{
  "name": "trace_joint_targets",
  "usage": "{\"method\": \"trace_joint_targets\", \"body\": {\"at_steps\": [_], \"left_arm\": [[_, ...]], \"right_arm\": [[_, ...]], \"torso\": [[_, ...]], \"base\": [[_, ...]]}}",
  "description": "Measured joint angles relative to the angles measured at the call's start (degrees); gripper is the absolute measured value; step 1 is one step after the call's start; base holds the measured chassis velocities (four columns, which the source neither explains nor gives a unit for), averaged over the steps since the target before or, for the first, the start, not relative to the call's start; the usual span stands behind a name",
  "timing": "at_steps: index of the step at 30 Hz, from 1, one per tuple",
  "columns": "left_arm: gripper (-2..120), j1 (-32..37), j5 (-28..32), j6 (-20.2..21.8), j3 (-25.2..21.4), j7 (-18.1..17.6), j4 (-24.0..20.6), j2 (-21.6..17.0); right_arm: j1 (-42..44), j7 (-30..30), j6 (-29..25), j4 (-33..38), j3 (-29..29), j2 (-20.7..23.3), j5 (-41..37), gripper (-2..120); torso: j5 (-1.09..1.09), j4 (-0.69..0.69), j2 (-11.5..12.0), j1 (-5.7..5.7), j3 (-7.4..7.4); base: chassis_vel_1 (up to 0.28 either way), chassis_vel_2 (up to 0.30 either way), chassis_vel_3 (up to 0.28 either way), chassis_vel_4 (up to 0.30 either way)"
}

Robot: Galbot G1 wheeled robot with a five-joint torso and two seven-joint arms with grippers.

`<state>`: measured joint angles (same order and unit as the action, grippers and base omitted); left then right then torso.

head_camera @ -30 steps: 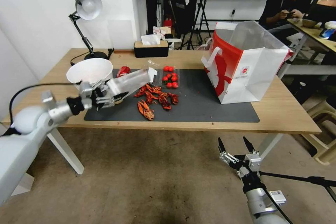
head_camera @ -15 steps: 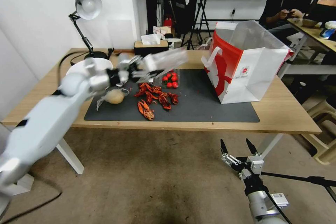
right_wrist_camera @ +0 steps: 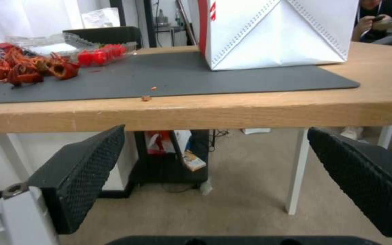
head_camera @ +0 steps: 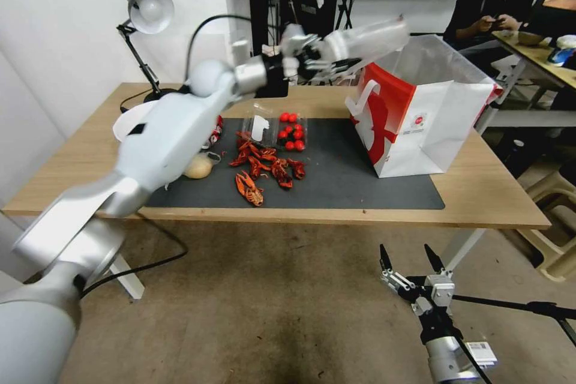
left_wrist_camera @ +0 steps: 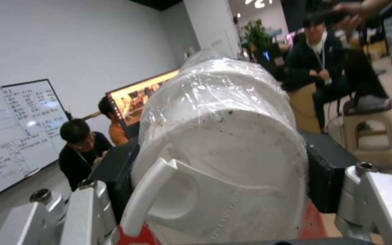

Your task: Pick up the trash from the table and place it into the takeout bag.

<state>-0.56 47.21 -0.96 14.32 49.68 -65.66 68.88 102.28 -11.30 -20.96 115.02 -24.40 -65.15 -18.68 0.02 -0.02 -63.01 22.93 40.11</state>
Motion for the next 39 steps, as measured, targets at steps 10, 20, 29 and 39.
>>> {"method": "trace_joint_targets", "body": {"at_steps": [10,20,29,39], "left_arm": [[67,-11.6,-11.9,-5.9,11.3,-10.8,12.8,11.3],[67,-15.0,-35.9,-16.2,17.1,-17.6,14.4,15.8],[93,-17.3,-45.5,-19.7,18.4,-19.2,16.1,16.6],[100,-16.8,-39.1,-17.0,19.5,-23.3,13.8,13.4]], "right_arm": [[0.9,0.6,-1.6,-0.6,-1.6,-0.5,-0.3,100],[0.7,0.7,-2.1,-1.1,-1.7,-0.5,-0.6,100],[1.0,0.9,-2.7,-1.1,-2.3,-0.6,-0.8,100],[0.8,1.1,-2.8,-1.2,-2.0,-0.7,-0.8,100]], "torso": [[-0.01,0.03,0.0,-0.01,-0.01],[-0.01,0.02,0.0,-0.01,-0.01],[-0.02,0.03,0.0,-0.01,-0.01],[-0.02,0.01,0.0,-0.01,-0.01]], "base": [[0.0,0.0,0.0,0.0],[0.0,0.0,0.0,0.0],[0.0,0.0,0.0,0.0],[0.0,0.0,0.0,0.0]]}}
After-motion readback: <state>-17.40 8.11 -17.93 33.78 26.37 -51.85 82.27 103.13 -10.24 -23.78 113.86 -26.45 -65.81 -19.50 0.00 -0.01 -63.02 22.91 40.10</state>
